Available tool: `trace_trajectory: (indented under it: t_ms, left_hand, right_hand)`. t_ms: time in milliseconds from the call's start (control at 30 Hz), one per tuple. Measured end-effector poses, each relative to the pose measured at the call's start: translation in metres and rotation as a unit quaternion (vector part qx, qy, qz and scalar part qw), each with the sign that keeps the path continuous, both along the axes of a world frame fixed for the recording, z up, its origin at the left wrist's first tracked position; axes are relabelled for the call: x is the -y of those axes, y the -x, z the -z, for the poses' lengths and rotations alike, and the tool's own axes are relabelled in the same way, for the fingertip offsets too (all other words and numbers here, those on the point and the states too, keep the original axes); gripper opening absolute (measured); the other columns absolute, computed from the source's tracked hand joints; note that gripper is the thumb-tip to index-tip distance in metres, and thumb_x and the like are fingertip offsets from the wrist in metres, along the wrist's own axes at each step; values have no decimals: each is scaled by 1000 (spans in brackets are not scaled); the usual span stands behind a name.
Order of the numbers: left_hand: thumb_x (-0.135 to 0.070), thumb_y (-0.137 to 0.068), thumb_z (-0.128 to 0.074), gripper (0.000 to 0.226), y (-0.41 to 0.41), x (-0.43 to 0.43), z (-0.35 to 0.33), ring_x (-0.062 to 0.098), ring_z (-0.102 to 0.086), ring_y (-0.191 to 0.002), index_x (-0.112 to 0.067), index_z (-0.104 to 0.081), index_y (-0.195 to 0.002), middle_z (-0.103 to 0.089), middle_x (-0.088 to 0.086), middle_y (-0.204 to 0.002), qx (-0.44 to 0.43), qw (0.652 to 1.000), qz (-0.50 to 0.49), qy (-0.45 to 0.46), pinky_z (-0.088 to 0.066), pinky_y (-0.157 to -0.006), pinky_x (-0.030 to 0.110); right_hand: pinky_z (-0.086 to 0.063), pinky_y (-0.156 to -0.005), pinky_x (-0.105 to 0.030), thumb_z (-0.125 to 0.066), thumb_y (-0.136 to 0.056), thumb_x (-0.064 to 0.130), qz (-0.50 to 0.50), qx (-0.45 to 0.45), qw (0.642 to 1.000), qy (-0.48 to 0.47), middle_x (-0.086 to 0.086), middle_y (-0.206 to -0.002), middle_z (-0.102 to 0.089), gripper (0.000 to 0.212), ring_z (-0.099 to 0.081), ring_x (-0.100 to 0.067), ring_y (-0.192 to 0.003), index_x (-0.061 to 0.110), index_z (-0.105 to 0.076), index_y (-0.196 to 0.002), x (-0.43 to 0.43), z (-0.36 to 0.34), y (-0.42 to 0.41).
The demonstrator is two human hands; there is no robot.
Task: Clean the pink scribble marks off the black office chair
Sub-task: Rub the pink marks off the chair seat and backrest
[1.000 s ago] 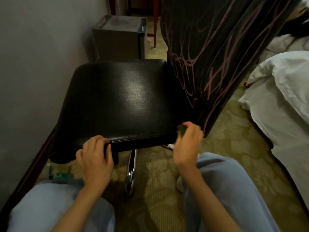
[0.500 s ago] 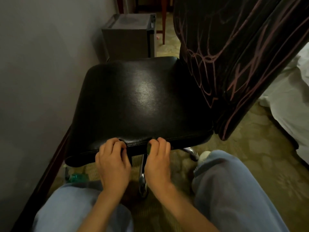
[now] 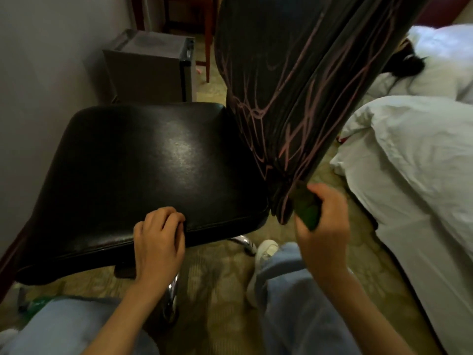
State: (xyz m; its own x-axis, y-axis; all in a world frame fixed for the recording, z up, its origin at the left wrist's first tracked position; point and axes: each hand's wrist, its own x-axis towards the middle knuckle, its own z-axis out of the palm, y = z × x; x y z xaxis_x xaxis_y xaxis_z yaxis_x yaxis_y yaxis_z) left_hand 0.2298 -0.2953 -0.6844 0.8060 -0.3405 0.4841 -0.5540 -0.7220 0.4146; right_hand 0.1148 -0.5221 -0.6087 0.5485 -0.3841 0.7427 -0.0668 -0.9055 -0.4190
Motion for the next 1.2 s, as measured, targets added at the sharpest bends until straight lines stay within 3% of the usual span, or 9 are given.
trace_trajectory:
  t_ms: [100,200,367,700,800,867,1000,1067,1200]
  left_hand:
    - [-19,-82,-46,24,-5,7,1,18,-50,-95,-11,-65,-95,-59,5,-101,4,1000,11,0,-26,-78,27]
    - [-15,-77,-53,25,-8,10,2,23,-53,-94,-10,-65,-98,-60,6,-102,3,1000,6,-13,-34,-77,34]
    - [-22,-80,-45,33,-9,11,6,22,-50,-100,-11,-64,-105,-59,7,-108,-14,999,1,-38,-37,-81,39]
    - [-7,-75,-71,36,-6,20,11,24,-46,-103,-9,-64,-110,-60,11,-111,-36,996,15,-82,-42,-79,41]
    - [-12,-80,-59,30,-6,22,12,23,-47,-104,-10,-64,-110,-60,11,-112,-28,997,20,-68,-40,-81,39]
    - [-6,-77,-67,32,-5,23,13,23,-47,-104,-9,-65,-109,-60,11,-111,-30,998,16,-54,-40,-80,39]
    - [-12,-81,-58,29,-5,24,14,23,-47,-104,-7,-65,-109,-61,12,-111,-9,999,18,-36,-34,-82,35]
    - [-21,-82,-42,38,-5,24,14,23,-47,-103,-7,-64,-109,-60,12,-110,-5,999,20,-37,-31,-82,32]
    - [-22,-82,-37,41,-3,23,13,23,-48,-104,-7,-65,-108,-61,13,-111,-4,999,25,-41,-33,-83,31]
  right_hand:
    - [-35,-95,-21,-64,-71,-12,21,12,994,108,-27,-103,-58,36,-52,-31,-99,-11,-61,-106,23,-14,-5]
    - [-36,-93,-27,-68,-70,-14,24,-12,975,221,-25,-101,-63,37,-52,-32,-97,-10,-64,-107,34,-11,-18]
    - [-43,-88,-34,-71,-76,-8,23,-41,954,297,-24,-101,-67,31,-52,-30,-97,-7,-65,-107,45,15,-36]
    - [-54,-73,-35,-76,-73,-2,-12,-186,944,273,-13,-99,-67,31,-59,-24,-92,1,-69,-103,61,66,-31]
    - [-48,-84,-30,-61,-79,0,-13,-144,968,204,-16,-104,-61,29,-54,-25,-96,-1,-64,-108,58,49,-28]
    - [-37,-89,-24,-55,-75,-1,-5,-88,980,178,-19,-105,-58,34,-50,-27,-97,2,-57,-108,55,29,-25]
    - [-41,-82,-33,-64,-77,-7,7,-19,971,237,-20,-102,-59,23,-53,-31,-91,2,-57,-97,57,3,-35]
    - [-46,-72,-38,-64,-84,0,0,-29,962,273,-19,-98,-64,7,-57,-31,-88,-1,-64,-91,62,8,-43]
    - [-48,-65,-37,-66,-88,7,-16,-59,935,349,-15,-90,-68,4,-59,-28,-85,3,-67,-87,74,42,-52]
